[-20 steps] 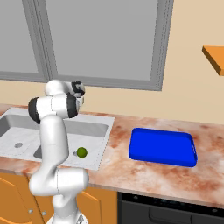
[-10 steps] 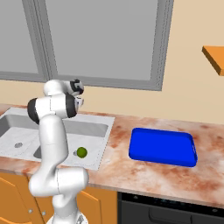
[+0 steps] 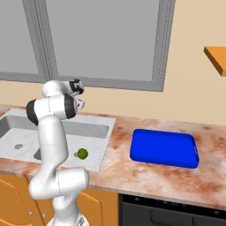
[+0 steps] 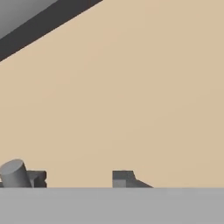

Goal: Pick up all produce items and place them in the sink. Turn on the sink faucet to wash them. Then turn the sink off and put them in the tray.

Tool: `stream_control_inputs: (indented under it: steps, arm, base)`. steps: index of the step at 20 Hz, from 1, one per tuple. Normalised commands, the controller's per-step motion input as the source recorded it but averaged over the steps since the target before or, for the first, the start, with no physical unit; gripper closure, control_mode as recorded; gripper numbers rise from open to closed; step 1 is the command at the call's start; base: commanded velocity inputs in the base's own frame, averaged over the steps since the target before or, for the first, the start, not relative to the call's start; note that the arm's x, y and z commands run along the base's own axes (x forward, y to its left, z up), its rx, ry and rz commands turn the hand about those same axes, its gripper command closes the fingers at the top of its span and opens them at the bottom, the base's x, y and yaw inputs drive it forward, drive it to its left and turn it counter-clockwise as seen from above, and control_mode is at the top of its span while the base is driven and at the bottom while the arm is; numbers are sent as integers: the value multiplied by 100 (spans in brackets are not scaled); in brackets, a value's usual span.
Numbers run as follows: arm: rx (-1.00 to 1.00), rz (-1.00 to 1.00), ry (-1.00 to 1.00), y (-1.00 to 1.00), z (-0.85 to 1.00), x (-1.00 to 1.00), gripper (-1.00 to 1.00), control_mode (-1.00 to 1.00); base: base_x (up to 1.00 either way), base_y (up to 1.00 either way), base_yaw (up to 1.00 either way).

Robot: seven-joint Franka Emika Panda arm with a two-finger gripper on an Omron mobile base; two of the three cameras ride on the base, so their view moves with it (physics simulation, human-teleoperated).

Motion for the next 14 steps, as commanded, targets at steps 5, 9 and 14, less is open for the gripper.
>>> stream_control_inputs:
  steps: [5,9,14]
  arm:
    - [6,-9,2,-100,-47,-23,100,-100]
    - [5,-8,3,-100,-52,-24,100,-100]
    - [5,-7,3,-100,-55,-21,100,-100]
  base:
    - [0,0,0]
    - [0,0,0]
    - [0,0,0]
